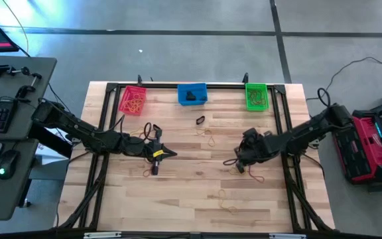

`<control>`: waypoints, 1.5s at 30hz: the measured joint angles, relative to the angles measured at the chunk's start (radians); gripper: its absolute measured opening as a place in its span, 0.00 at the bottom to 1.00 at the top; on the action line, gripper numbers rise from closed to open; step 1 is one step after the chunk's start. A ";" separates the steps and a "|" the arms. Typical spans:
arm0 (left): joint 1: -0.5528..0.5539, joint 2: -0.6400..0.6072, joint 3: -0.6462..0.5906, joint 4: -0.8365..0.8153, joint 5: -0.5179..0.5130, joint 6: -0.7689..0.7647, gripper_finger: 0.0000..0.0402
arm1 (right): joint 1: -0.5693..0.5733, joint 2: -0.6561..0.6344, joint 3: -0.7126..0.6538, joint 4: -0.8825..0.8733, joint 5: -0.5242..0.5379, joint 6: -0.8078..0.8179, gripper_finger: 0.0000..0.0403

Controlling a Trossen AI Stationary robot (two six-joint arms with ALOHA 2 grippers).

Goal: Sort rubber bands into baskets
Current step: Put the black rubber band into the blue bin

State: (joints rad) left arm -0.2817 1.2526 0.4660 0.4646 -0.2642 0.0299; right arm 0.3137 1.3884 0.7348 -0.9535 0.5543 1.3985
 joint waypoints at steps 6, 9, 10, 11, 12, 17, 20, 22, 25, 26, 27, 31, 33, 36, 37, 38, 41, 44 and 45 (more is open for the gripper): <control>0.000 0.000 0.000 -0.001 0.000 -0.007 0.00 | -0.053 0.000 -0.041 0.017 -0.024 0.000 0.44; 0.003 0.000 0.000 -0.001 -0.008 -0.026 0.00 | -0.070 0.000 -0.069 0.060 -0.029 -0.011 0.44; 0.006 0.000 0.000 -0.002 -0.008 -0.027 0.00 | -0.075 0.000 -0.081 0.073 -0.030 -0.015 0.44; 0.009 0.000 0.000 -0.003 -0.012 -0.031 0.00 | -0.081 0.000 -0.094 0.085 -0.031 -0.019 0.44; 0.013 0.000 0.000 -0.004 -0.021 -0.041 0.00 | -0.087 0.000 -0.108 0.098 -0.032 -0.021 0.44; 0.041 0.000 -0.015 0.018 -0.007 -0.037 0.00 | -0.113 0.000 -0.187 0.206 -0.049 -0.039 0.43; 0.071 0.000 -0.068 0.119 0.084 -0.043 0.00 | -0.114 0.000 -0.220 0.266 -0.037 -0.045 0.39; 0.090 0.000 -0.116 0.206 0.142 -0.053 0.00 | -0.113 0.000 -0.226 0.277 -0.029 -0.044 0.33; 0.107 0.000 -0.183 0.301 0.177 -0.077 0.00 | -0.108 0.000 -0.220 0.261 -0.004 -0.053 0.19; 0.111 0.000 -0.199 0.318 0.178 -0.081 0.00 | -0.106 0.000 -0.211 0.257 0.004 -0.056 0.14; 0.113 0.000 -0.212 0.330 0.177 -0.082 0.00 | -0.104 0.000 -0.201 0.257 0.018 -0.065 0.09; 0.110 0.000 -0.234 0.347 0.177 -0.093 0.00 | -0.104 0.000 -0.154 0.195 0.040 -0.096 0.03; 0.109 0.000 -0.234 0.347 0.177 -0.092 0.00 | -0.104 0.000 -0.116 0.160 0.041 -0.106 0.04; 0.109 0.000 -0.234 0.347 0.176 -0.084 0.00 | -0.104 0.000 -0.061 0.115 0.057 -0.143 0.03; 0.109 0.000 -0.234 0.348 0.176 -0.081 0.00 | -0.104 0.000 -0.041 0.113 0.068 -0.159 0.02; 0.109 0.000 -0.234 0.348 0.176 -0.081 0.00 | -0.104 0.000 -0.025 0.109 0.080 -0.176 0.01; 0.109 0.000 -0.234 0.347 0.175 -0.080 0.00 | -0.104 0.000 0.013 0.106 0.103 -0.213 0.01; 0.109 0.000 -0.237 0.350 0.173 -0.069 0.00 | -0.104 0.000 0.031 0.160 0.131 -0.267 0.00; 0.109 0.000 -0.240 0.350 0.173 -0.062 0.00 | -0.104 0.000 0.031 0.212 0.141 -0.308 0.00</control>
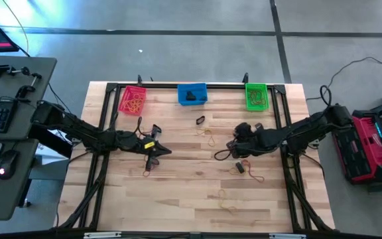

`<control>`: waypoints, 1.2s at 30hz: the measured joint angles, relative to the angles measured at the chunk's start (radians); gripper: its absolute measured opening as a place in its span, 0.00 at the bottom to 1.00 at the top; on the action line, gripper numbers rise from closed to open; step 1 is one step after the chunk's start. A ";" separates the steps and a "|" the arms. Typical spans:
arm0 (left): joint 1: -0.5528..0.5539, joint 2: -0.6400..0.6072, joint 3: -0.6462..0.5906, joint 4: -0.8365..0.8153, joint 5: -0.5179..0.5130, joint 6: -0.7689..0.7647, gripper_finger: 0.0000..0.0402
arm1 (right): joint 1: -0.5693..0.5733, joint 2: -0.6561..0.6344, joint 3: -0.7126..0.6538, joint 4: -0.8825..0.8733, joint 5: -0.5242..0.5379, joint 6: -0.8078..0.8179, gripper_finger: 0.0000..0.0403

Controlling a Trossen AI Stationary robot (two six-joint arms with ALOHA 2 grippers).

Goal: Sort rubber bands into baskets
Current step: Put the black rubber band into the blue bin

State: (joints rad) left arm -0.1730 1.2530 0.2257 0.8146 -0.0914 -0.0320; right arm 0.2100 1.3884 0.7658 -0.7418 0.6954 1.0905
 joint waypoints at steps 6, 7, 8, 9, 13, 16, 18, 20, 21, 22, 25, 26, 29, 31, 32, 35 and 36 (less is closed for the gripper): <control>0.000 0.000 -0.017 0.032 -0.002 0.009 0.00 | -0.010 0.011 -0.027 0.469 0.012 -0.350 0.00; 0.000 0.000 -0.020 0.043 -0.002 0.009 0.00 | -0.015 0.017 -0.027 0.528 0.012 -0.398 0.00; 0.000 0.000 -0.021 0.056 -0.002 0.009 0.00 | -0.022 0.022 -0.027 0.579 0.012 -0.439 0.00; 0.000 0.000 -0.022 0.070 0.003 0.009 0.00 | -0.030 0.030 -0.027 0.637 0.009 -0.479 0.00; 0.000 0.000 -0.023 0.078 0.006 0.009 0.00 | -0.073 0.061 -0.027 0.824 -0.070 -0.604 0.00; 0.000 0.000 -0.023 0.080 0.006 0.009 0.00 | -0.106 0.093 -0.027 0.946 -0.147 -0.676 0.00; -0.002 0.000 -0.023 0.080 0.006 0.009 0.00 | -0.127 0.114 -0.027 1.010 -0.192 -0.708 0.00; -0.004 0.000 -0.023 0.080 0.006 0.009 0.00 | -0.147 0.137 -0.027 1.066 -0.213 -0.730 0.00; -0.004 0.000 -0.023 0.080 0.006 0.009 0.00 | -0.155 0.147 -0.027 1.087 -0.221 -0.740 0.00; -0.004 0.000 -0.023 0.081 0.007 0.009 0.00 | -0.164 0.156 -0.027 1.108 -0.229 -0.754 0.00; -0.004 0.000 -0.023 0.078 0.007 0.007 0.00 | -0.192 0.172 -0.027 1.172 -0.265 -0.778 0.00; -0.004 0.000 -0.023 0.078 0.007 0.007 0.00 | -0.202 0.172 -0.027 1.184 -0.276 -0.783 0.00; -0.004 0.000 -0.023 0.078 0.007 0.007 0.00 | -0.227 0.172 -0.009 1.186 -0.289 -0.797 0.00; -0.004 0.000 -0.023 0.078 0.007 0.007 0.00 | -0.240 0.172 0.017 1.184 -0.292 -0.830 0.00; -0.004 0.000 -0.023 0.076 0.007 0.007 0.00 | -0.247 0.172 0.034 1.177 -0.304 -0.846 0.00; -0.004 0.000 -0.023 0.077 0.007 0.007 0.00 | -0.270 0.172 0.095 1.117 -0.312 -0.891 0.00; -0.004 0.000 -0.023 0.077 0.007 0.006 0.00 | -0.278 0.172 0.119 1.087 -0.311 -0.908 0.00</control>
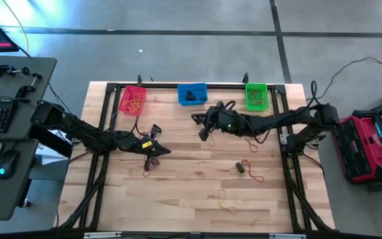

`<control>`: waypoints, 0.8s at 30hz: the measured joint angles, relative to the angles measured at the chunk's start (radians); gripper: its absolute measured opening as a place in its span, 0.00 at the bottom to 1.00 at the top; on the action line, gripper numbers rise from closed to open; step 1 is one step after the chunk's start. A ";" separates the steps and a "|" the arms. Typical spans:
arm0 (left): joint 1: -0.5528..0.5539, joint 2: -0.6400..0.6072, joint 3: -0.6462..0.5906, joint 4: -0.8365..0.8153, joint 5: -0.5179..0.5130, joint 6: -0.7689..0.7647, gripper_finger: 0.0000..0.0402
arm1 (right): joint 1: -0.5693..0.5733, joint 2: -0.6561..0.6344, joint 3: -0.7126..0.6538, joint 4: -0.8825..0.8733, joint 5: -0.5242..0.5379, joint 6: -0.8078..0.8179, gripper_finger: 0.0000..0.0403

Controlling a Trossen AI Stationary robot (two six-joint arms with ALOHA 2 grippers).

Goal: Sort rubber bands into baskets
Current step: Put the black rubber band into the blue bin

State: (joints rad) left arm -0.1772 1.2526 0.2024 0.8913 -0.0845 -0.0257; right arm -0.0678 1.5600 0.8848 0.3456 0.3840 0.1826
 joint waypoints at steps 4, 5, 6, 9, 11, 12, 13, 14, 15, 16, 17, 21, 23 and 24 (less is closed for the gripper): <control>0.000 0.000 0.000 0.000 0.000 -0.004 0.00 | -0.043 0.008 0.102 -0.107 0.000 -0.034 0.00; 0.000 0.000 0.000 0.000 0.000 -0.008 0.00 | -0.053 0.015 0.127 -0.132 0.001 -0.047 0.00; 0.000 0.000 0.000 0.000 0.000 -0.008 0.00 | -0.063 0.025 0.152 -0.152 0.001 -0.055 0.00; 0.000 0.000 0.000 -0.003 0.000 -0.008 0.00 | -0.091 0.067 0.247 -0.220 0.001 -0.093 0.00; 0.000 0.000 -0.001 -0.004 0.000 -0.016 0.00 | -0.110 0.103 0.311 -0.274 -0.001 -0.112 0.00; -0.001 0.000 -0.001 -0.005 0.000 -0.016 0.00 | -0.120 0.122 0.342 -0.304 -0.001 -0.118 0.00; -0.001 0.000 -0.001 -0.006 0.000 -0.017 0.00 | -0.130 0.140 0.371 -0.335 -0.001 -0.122 0.00; -0.001 0.000 -0.001 -0.009 0.000 -0.019 0.00 | -0.140 0.158 0.398 -0.362 -0.001 -0.129 0.00; -0.001 0.000 -0.001 -0.009 0.000 -0.022 0.00 | -0.149 0.171 0.421 -0.387 -0.002 -0.137 0.00; -0.001 0.000 -0.001 -0.010 0.000 -0.023 0.00 | -0.159 0.186 0.442 -0.415 -0.003 -0.143 0.00; -0.001 0.000 -0.001 -0.009 0.000 -0.023 0.00 | -0.169 0.198 0.461 -0.436 -0.009 -0.149 0.00; -0.001 0.000 -0.001 -0.011 0.000 -0.018 0.00 | -0.205 0.238 0.502 -0.498 -0.046 -0.150 0.00; 0.000 0.000 -0.001 -0.011 0.000 -0.008 0.00 | -0.223 0.252 0.504 -0.502 -0.068 -0.150 0.00; 0.000 0.000 -0.001 -0.011 0.000 -0.008 0.00 | -0.233 0.256 0.501 -0.502 -0.078 -0.150 0.00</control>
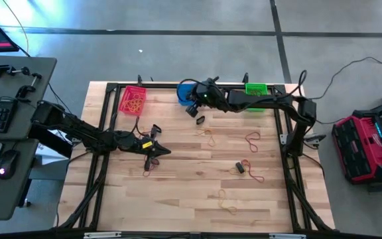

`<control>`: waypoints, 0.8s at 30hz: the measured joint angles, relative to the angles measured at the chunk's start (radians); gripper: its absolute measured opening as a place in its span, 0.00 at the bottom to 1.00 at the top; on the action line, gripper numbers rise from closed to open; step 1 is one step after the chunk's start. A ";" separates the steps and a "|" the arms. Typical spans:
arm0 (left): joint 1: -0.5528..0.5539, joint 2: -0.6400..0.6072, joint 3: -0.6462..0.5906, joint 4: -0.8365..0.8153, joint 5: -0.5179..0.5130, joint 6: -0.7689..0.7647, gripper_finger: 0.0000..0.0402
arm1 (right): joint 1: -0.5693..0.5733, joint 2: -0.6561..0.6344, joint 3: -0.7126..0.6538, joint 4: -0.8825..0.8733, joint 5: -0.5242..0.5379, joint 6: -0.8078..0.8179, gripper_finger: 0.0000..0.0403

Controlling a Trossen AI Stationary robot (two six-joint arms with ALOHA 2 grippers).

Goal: Sort rubber bands into baskets
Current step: Put the black rubber band into the blue bin

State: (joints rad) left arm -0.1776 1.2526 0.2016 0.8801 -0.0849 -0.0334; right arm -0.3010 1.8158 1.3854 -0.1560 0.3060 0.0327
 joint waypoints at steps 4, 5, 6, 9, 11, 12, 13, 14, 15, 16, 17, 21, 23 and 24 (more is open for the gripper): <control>0.000 0.000 0.000 0.000 0.000 0.001 0.00 | -0.039 0.015 -0.022 -0.001 -0.030 0.012 0.00; 0.000 0.000 0.000 0.000 0.000 0.001 0.00 | -0.047 0.020 -0.026 -0.008 -0.033 0.016 0.00; 0.000 0.000 0.000 0.000 0.000 0.001 0.00 | -0.056 0.027 -0.026 -0.013 -0.040 0.017 0.00; 0.000 0.000 0.000 0.000 -0.001 0.002 0.00 | -0.077 0.055 -0.026 -0.011 -0.053 0.019 0.00; 0.000 0.000 0.000 0.000 -0.002 0.002 0.00 | -0.089 0.079 -0.026 0.004 -0.054 0.019 0.00; 0.000 0.000 0.000 0.000 -0.002 0.002 0.00 | -0.096 0.089 -0.026 0.010 -0.062 0.021 0.00; 0.000 0.000 0.000 0.000 -0.002 0.002 0.00 | -0.104 0.100 -0.026 0.016 -0.079 0.028 0.00; 0.000 0.000 0.000 0.000 -0.002 0.002 0.00 | -0.111 0.111 -0.026 0.022 -0.093 0.038 0.00; 0.000 0.000 0.000 0.000 -0.002 0.002 0.00 | -0.118 0.121 -0.026 0.024 -0.103 0.046 0.00; 0.000 0.000 0.000 0.000 -0.002 0.002 0.00 | -0.124 0.127 -0.027 0.023 -0.103 0.057 0.00; 0.000 0.000 0.000 0.000 -0.003 0.002 0.00 | -0.128 0.134 -0.027 0.023 -0.104 0.066 0.00; 0.000 0.000 0.000 0.000 -0.004 0.002 0.00 | -0.144 0.141 -0.027 0.026 -0.103 0.107 0.00; 0.000 0.000 0.000 0.000 -0.004 0.002 0.00 | -0.150 0.142 -0.027 0.025 -0.105 0.132 0.00; 0.000 0.000 0.000 0.000 -0.005 0.002 0.00 | -0.153 0.142 -0.027 0.025 -0.105 0.149 0.00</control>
State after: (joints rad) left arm -0.1771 1.2526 0.2016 0.8800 -0.0895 -0.0314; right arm -0.4535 1.9575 1.3582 -0.1307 0.2008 0.1818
